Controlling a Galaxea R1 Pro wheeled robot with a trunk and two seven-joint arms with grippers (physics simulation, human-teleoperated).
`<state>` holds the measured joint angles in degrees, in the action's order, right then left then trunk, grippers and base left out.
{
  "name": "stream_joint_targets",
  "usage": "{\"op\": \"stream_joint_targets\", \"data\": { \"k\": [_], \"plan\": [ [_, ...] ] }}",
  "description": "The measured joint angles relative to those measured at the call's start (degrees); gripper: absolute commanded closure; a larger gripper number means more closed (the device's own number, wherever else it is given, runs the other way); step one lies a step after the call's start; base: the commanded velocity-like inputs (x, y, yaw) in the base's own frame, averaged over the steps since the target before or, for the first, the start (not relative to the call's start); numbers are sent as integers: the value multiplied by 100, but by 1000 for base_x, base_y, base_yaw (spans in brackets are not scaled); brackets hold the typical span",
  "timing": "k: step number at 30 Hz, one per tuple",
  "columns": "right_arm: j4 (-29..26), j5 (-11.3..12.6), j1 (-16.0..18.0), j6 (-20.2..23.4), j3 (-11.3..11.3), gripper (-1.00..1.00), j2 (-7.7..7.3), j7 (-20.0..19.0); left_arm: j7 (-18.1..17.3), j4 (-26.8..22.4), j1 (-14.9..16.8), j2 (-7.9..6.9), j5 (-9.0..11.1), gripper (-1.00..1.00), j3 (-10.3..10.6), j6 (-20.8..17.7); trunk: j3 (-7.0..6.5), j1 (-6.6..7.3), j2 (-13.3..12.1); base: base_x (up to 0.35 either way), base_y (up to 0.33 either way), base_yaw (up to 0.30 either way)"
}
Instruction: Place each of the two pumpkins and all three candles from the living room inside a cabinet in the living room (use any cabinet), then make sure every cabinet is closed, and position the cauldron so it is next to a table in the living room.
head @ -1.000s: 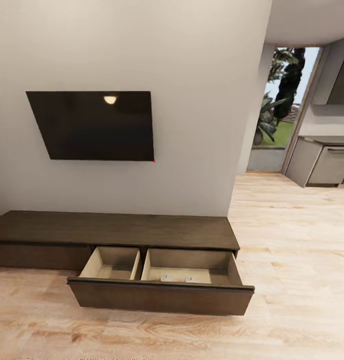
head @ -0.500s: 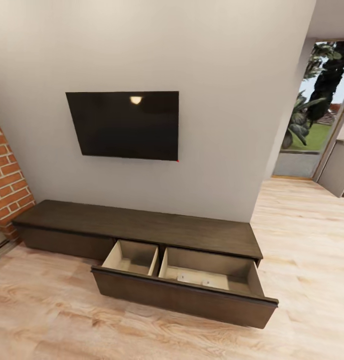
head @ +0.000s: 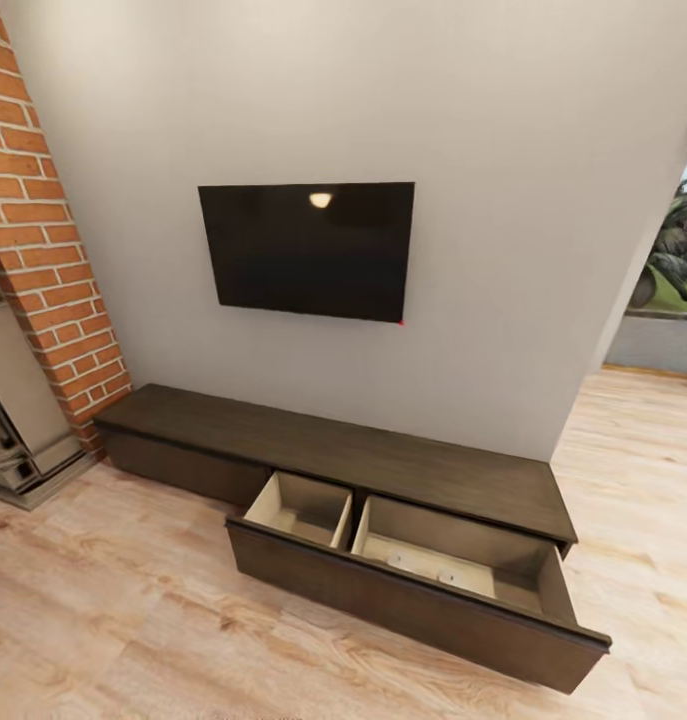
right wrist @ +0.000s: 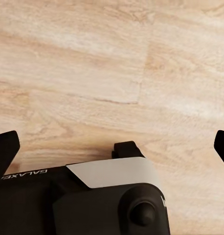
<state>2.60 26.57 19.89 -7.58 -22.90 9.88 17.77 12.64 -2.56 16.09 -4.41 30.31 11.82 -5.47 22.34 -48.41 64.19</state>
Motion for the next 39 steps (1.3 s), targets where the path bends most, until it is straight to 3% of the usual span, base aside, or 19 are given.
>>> {"op": "stream_joint_targets", "data": {
  "k": [29, 39],
  "plan": [
    [-2, -8, -12, -14, 0, -100, 0, -7, 0, 0, 0, 2, 1, -100, 0, 2, 16, 0, 0, 0, 0, 289],
    [-2, -7, -12, -207, -7, -100, 5, -9, 0, 0, 0, -2, 1, -100, 0, 2, 50, 0, 0, 0, 0, 275]
  ]
}}
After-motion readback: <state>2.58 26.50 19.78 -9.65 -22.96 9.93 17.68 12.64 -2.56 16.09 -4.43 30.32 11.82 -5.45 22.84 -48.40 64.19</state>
